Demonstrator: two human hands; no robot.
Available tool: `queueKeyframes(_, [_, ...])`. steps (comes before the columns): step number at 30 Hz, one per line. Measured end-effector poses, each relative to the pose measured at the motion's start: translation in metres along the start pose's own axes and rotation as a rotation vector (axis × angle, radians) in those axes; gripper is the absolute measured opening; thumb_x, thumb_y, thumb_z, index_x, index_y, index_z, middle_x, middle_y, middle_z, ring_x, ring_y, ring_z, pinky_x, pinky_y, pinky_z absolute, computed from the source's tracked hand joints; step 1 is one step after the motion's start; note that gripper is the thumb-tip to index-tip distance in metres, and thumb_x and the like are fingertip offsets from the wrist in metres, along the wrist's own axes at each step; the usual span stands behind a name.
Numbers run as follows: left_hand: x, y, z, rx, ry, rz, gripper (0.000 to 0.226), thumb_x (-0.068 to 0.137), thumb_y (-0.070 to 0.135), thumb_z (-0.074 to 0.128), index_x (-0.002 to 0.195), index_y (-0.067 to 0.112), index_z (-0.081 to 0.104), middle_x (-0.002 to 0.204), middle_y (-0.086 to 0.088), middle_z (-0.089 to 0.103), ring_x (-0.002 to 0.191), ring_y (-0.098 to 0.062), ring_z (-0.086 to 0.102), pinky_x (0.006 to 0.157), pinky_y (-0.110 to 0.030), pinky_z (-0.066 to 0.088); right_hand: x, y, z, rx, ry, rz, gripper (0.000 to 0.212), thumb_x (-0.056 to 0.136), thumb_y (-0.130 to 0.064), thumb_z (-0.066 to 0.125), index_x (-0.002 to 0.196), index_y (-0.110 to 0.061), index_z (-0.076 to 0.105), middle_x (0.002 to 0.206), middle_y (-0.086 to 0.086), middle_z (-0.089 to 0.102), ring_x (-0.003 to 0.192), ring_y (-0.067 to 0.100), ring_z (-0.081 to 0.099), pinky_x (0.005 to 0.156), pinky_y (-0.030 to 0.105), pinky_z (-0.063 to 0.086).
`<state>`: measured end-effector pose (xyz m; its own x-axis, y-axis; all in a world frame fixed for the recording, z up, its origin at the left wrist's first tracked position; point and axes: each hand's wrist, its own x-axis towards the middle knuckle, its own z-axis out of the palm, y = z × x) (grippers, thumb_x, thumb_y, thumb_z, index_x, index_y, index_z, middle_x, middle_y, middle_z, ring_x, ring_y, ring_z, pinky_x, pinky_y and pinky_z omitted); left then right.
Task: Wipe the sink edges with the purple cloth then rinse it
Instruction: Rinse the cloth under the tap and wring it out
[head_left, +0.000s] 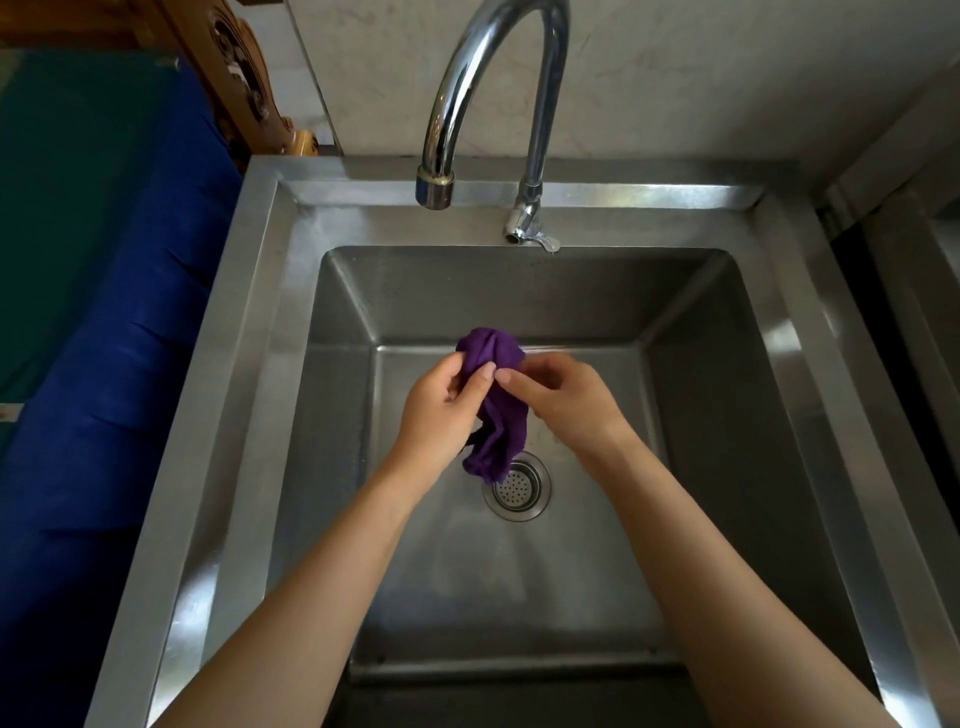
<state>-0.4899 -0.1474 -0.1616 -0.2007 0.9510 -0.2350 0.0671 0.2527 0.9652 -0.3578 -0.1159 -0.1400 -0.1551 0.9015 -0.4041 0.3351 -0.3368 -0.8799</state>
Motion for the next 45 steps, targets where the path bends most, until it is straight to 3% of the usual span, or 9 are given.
queueKeyframes(9, [0.000,-0.002,-0.010,0.190,-0.007,0.040,0.020,0.094,0.024,0.052,0.099,0.013,0.067,0.078,-0.004,0.069,0.071,-0.011,0.060,0.072,-0.032,0.047,-0.009,0.009,0.000,-0.075,0.329,-0.126,0.017,0.088,-0.017,0.058,0.085,-0.012,0.074,0.073,-0.004,0.068,0.072,0.009,0.064,0.069,0.016,0.048])
queueKeyframes(15, [-0.002,0.005,-0.012,0.002,0.087,0.047,0.018,0.096,0.025,0.048,0.087,0.025,0.063,0.077,0.004,0.063,0.073,-0.008,0.053,0.071,-0.023,0.041,0.001,0.005,-0.009,0.469,0.187,0.093,0.015,0.093,-0.015,0.051,0.089,-0.009,0.063,0.085,0.009,0.065,0.082,0.021,0.063,0.084,0.038,0.055])
queueKeyframes(19, [-0.001,0.016,-0.004,-0.138,0.101,0.036,0.018,0.097,0.017,0.046,0.097,0.023,0.063,0.078,0.014,0.067,0.074,0.003,0.058,0.072,-0.013,0.044,0.003,0.002,0.001,0.189,0.077,0.009,0.033,0.082,-0.032,0.068,0.103,-0.013,0.052,0.093,0.001,0.064,0.085,0.014,0.064,0.083,0.035,0.055])
queueKeyframes(25, [0.007,0.007,-0.020,0.147,0.264,0.113,0.050,0.088,0.049,0.045,0.088,0.001,0.055,0.076,-0.020,0.058,0.071,-0.026,0.051,0.069,-0.045,0.048,0.016,0.010,-0.018,-0.024,0.312,-0.118,0.013,0.090,-0.022,0.055,0.091,-0.016,0.066,0.074,-0.003,0.064,0.074,0.017,0.059,0.077,0.043,0.053])
queueKeyframes(28, [0.010,0.011,-0.023,0.128,0.318,0.120,0.014,0.093,0.021,0.052,0.105,0.019,0.045,0.079,-0.020,0.063,0.071,-0.025,0.056,0.071,-0.046,0.049,0.014,0.012,-0.023,-0.054,0.379,-0.164,0.021,0.093,-0.018,0.048,0.096,-0.010,0.067,0.078,-0.001,0.063,0.076,0.015,0.057,0.075,0.038,0.049])
queueKeyframes(32, [0.013,0.012,-0.026,0.114,0.120,0.138,0.048,0.084,0.021,0.062,0.122,0.041,0.041,0.096,-0.025,0.061,0.076,-0.026,0.055,0.075,-0.033,0.047,0.013,0.010,-0.021,0.083,0.284,-0.149,0.025,0.094,-0.011,0.047,0.118,-0.014,0.055,0.092,0.001,0.061,0.092,0.019,0.061,0.084,0.035,0.050])
queueKeyframes(37, [0.019,0.012,-0.028,0.837,0.014,0.180,0.063,0.076,0.010,0.073,0.133,0.016,0.046,0.122,-0.011,0.048,0.117,-0.023,0.045,0.094,-0.026,0.035,0.019,0.006,-0.037,-0.167,-0.029,-0.248,0.063,0.080,-0.006,0.065,0.137,-0.024,0.043,0.111,0.004,0.052,0.103,0.019,0.056,0.096,0.028,0.045])
queueKeyframes(41, [0.026,0.010,-0.033,0.953,0.197,0.295,0.017,0.076,0.015,0.071,0.091,0.010,0.069,0.097,-0.014,0.055,0.100,-0.035,0.051,0.079,-0.035,0.040,0.022,0.003,-0.040,-0.592,0.119,-0.419,0.026,0.078,-0.008,0.066,0.103,-0.014,0.069,0.095,0.006,0.057,0.090,0.021,0.056,0.079,0.020,0.040])
queueKeyframes(45, [0.032,0.012,-0.039,0.502,0.053,0.218,0.022,0.073,0.019,0.075,0.092,0.012,0.066,0.117,-0.003,0.055,0.110,-0.018,0.052,0.097,-0.031,0.040,0.029,0.000,-0.052,-0.297,0.078,-0.322,0.006,0.087,-0.018,0.061,0.089,-0.012,0.062,0.089,0.002,0.055,0.087,0.013,0.051,0.077,0.018,0.040])
